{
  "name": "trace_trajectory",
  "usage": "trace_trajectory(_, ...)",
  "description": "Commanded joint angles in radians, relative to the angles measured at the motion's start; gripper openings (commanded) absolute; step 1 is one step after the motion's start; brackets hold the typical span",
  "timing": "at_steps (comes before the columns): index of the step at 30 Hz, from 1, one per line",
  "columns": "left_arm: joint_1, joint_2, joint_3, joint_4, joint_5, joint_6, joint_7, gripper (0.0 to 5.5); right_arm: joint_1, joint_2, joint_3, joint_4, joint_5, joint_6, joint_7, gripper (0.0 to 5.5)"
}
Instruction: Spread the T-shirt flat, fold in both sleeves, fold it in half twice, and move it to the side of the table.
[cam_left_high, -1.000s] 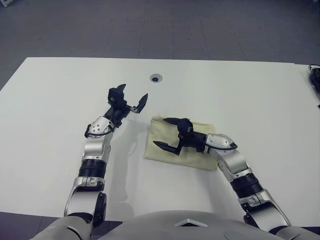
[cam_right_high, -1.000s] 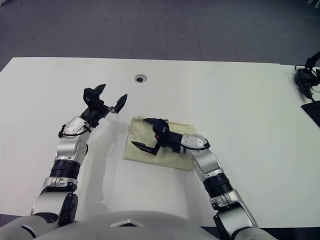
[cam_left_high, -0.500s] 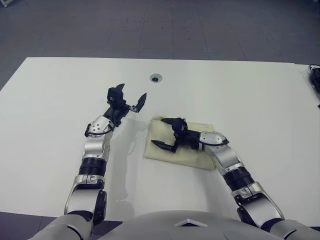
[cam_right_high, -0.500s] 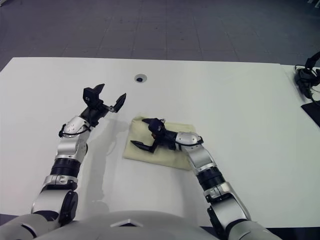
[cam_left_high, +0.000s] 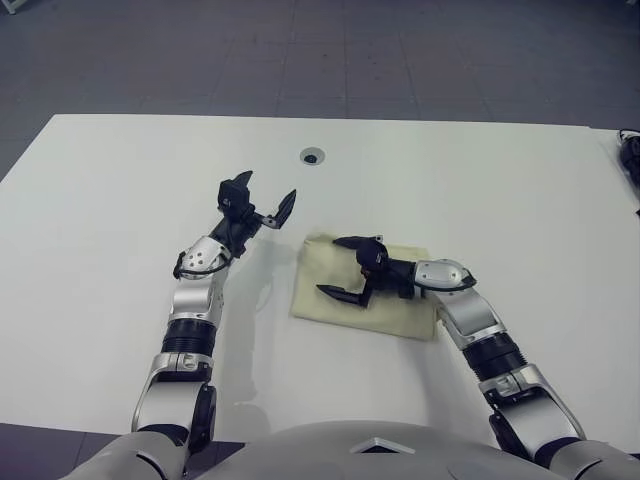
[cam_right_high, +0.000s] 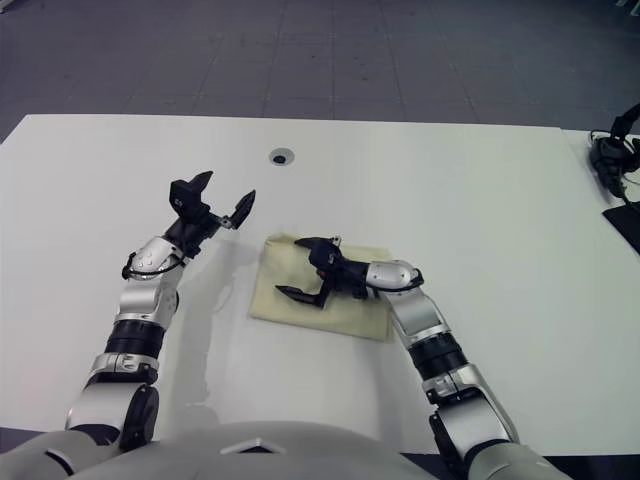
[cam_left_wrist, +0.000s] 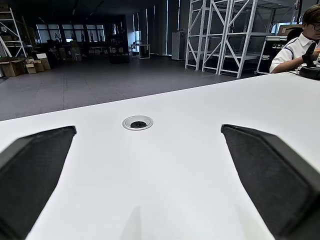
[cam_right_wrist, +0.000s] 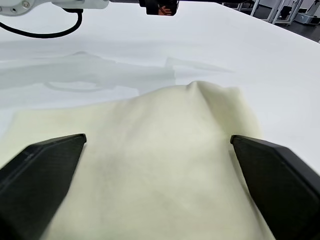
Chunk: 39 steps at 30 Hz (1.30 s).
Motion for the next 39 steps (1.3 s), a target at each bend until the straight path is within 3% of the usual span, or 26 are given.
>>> trace_trajectory(1,0.03,0.019,0.017,-0.013,0.004,-0.008,0.0,5.4,0.029,-0.011,0.023,-0.01,0.002,0.002,0.04,5.36)
trace_trajectory(10,0.05,0.022,0.034,-0.013,-0.001,-0.016,-0.015,5.4,-0.021,-0.003,0.121,0.304,-0.15,-0.075,-0.018,5.36)
trace_trajectory(14,0.05,0.021,0.044,-0.002,-0.001,-0.022,-0.009,5.4,-0.114,0.025,0.123,0.52,-0.212,-0.113,-0.188,5.36)
trace_trajectory(19,0.048,0.024,0.077,0.015,-0.016,-0.029,0.012,5.4,-0.275,0.086,-0.025,0.826,-0.135,-0.111,-0.554,5.36)
trace_trajectory(25,0.069,0.018,0.086,0.028,-0.015,-0.058,0.013,5.4,-0.356,0.078,-0.203,1.054,-0.039,-0.086,-0.858,5.36)
trace_trajectory(30,0.05,0.008,0.102,0.049,-0.022,-0.062,0.027,5.4,-0.369,0.048,-0.3,1.107,-0.02,-0.105,-0.946,5.36)
trace_trajectory(39,0.041,0.001,0.114,0.078,-0.021,-0.078,0.04,5.4,-0.371,0.009,-0.363,1.119,-0.063,-0.141,-0.959,5.36)
